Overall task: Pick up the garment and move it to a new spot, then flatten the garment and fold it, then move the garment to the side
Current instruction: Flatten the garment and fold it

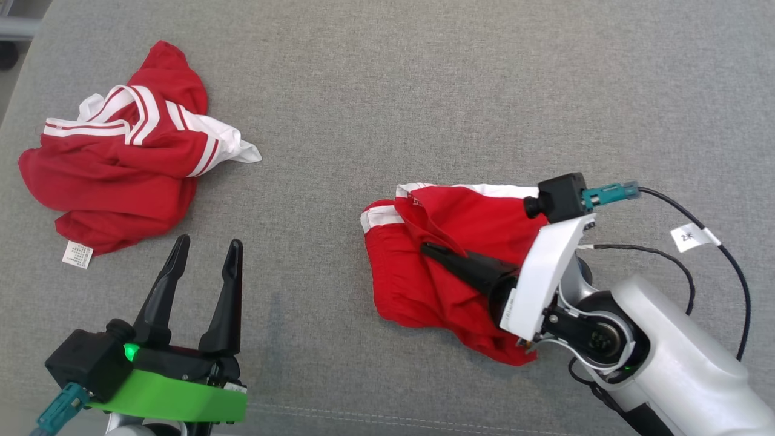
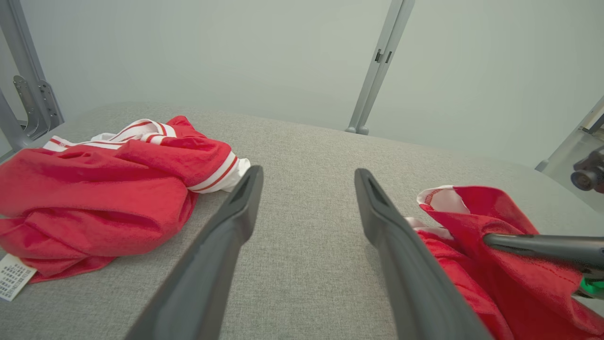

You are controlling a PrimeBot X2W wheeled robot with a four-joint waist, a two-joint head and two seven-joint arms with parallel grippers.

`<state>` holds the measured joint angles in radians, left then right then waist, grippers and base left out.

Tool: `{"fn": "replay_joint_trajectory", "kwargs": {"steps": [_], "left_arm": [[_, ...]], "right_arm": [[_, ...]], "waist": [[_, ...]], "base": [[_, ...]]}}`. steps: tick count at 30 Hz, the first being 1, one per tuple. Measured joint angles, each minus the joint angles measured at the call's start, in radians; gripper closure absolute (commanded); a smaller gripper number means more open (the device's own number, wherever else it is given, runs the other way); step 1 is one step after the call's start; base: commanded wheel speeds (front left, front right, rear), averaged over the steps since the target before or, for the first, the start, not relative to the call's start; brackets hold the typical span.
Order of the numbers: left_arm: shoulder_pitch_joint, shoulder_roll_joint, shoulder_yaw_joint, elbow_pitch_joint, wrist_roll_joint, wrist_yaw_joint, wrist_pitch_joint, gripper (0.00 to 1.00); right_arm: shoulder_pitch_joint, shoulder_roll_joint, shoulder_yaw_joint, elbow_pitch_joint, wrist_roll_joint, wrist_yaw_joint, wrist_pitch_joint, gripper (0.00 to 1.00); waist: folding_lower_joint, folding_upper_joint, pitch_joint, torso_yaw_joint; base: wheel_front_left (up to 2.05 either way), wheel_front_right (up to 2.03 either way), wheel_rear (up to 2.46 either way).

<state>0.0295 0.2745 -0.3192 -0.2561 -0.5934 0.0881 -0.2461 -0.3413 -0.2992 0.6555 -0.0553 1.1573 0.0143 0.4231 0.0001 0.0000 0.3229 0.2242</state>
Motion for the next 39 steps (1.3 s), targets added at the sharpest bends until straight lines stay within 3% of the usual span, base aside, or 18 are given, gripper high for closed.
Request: {"fn": "replay_joint_trajectory", "kwargs": {"steps": [14, 15, 16, 17, 22, 32, 39], "left_arm": [[-0.021, -0.007, -0.012, 0.026, 0.008, -0.013, -0.001, 0.00], [-0.021, -0.007, -0.012, 0.026, 0.008, -0.013, -0.001, 0.00], [-0.021, -0.007, -0.013, 0.027, 0.008, -0.013, -0.001, 0.00], [-0.021, -0.007, -0.013, 0.028, 0.010, -0.013, -0.001, 0.00], [-0.032, -0.010, -0.013, 0.037, 0.015, -0.017, -0.001, 0.00], [-0.032, -0.014, -0.005, 0.059, 0.015, -0.017, -0.002, 0.00], [-0.030, -0.016, 0.006, 0.066, 0.015, -0.017, -0.002, 0.00]], "right_arm": [[-0.071, 0.108, 0.073, 0.134, -0.044, -0.003, -0.009, 1.00], [-0.075, 0.112, 0.077, 0.143, -0.054, -0.003, -0.009, 0.69], [-0.081, 0.115, 0.078, 0.151, -0.064, -0.003, -0.014, 0.14], [-0.086, 0.116, 0.077, 0.159, -0.070, -0.003, -0.023, 0.00], [-0.104, 0.140, 0.077, 0.199, -0.078, -0.002, -0.045, 0.00], [-0.131, 0.204, 0.113, 0.239, -0.095, 0.040, -0.081, 0.00], [-0.143, 0.181, 0.063, 0.174, -0.095, 0.059, -0.138, 0.00]], "waist": [[0.0000, 0.0000, -0.001, 0.016], [0.0000, 0.0000, -0.001, 0.016], [0.0000, 0.0000, -0.002, 0.016], [0.0000, 0.0000, -0.002, 0.017], [0.0000, 0.0000, -0.005, 0.016], [0.0000, 0.0000, -0.040, -0.003], [0.0000, 0.0000, -0.071, -0.025]], "base": [[0.00, 0.00, 0.00], [0.00, 0.00, 0.00], [0.00, 0.00, 0.00], [0.00, 0.00, 0.00], [0.00, 0.00, 0.00], [0.00, 0.00, 0.00], [0.00, 0.00, 0.00]]}}
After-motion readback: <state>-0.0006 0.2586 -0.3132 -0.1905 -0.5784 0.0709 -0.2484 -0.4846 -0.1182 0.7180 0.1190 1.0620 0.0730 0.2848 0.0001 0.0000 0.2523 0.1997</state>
